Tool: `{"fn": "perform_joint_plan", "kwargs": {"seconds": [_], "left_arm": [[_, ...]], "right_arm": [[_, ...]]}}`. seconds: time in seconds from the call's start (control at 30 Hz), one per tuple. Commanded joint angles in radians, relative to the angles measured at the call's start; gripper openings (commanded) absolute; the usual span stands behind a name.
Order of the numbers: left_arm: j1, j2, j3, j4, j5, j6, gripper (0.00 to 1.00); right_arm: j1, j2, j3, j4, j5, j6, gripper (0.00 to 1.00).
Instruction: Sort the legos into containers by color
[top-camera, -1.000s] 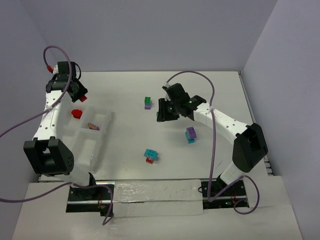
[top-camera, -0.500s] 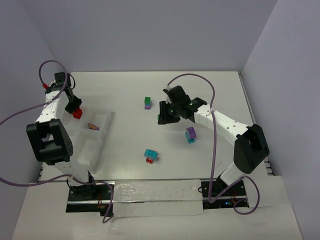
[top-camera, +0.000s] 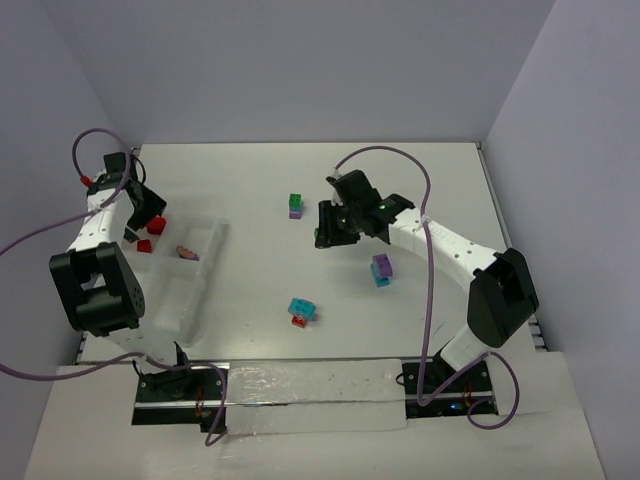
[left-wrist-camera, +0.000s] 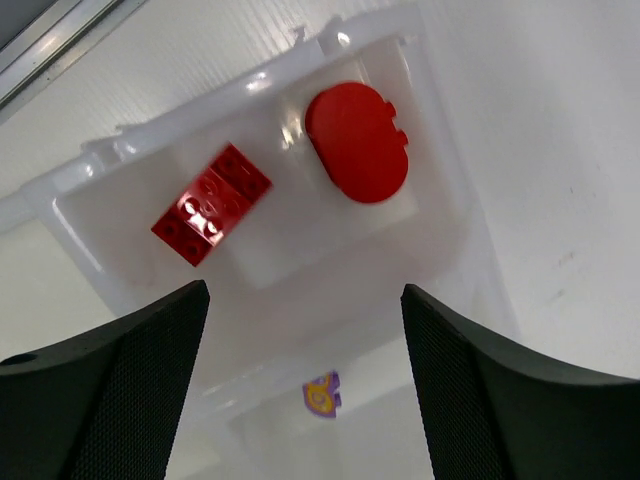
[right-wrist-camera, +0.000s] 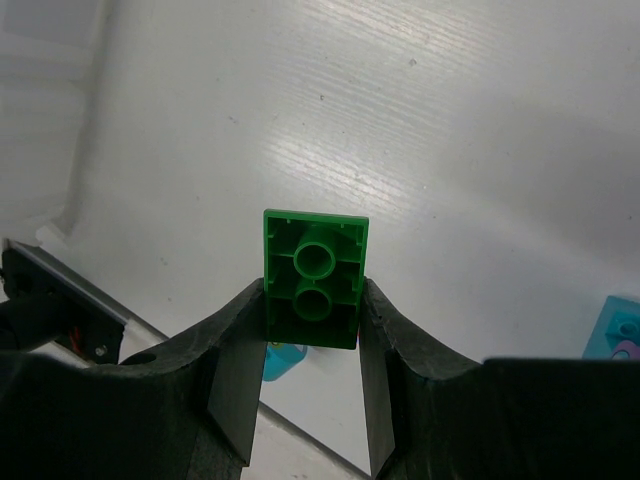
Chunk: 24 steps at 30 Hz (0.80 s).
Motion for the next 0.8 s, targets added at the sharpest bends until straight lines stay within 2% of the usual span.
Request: {"fn": "perform_joint_plan", "kwargs": {"seconds": [0.0, 0.17, 0.23, 0.33, 0.4, 0.77], "left_arm": [[-0.062, -0.203, -0.009, 0.023, 0.049, 0.064, 0.85], [-0.254, -0.363, -0.043, 0.068, 0.409, 0.118, 0.84], [-0.296, -0.4, -0.11, 0.175, 0.686, 0.066, 0.84], [-0.412, -0.39, -0.128, 0.225, 0.791, 0.014, 0.85], [-0.498, -0.371, -0.136, 0.247, 0.804, -0.016, 0.86], [-0.588, -0.359, -0.264, 0.421, 0.928, -0.151, 0.84]], "right_arm": [[0.011, -0.031, 0.077, 0.015, -0.02, 0.011, 0.0], [0.043, -0.024, 0.103, 0.061, -0.087, -0.018, 0.0], [0.067, -0.018, 0.12, 0.083, -0.102, -0.034, 0.0], [0.111, -0.016, 0.145, 0.095, -0.077, -0.066, 0.0], [0.133, -0.013, 0.157, 0.09, -0.062, -0.079, 0.0], [0.175, 0.006, 0.193, 0.057, -0.009, -0.073, 0.0]]}}
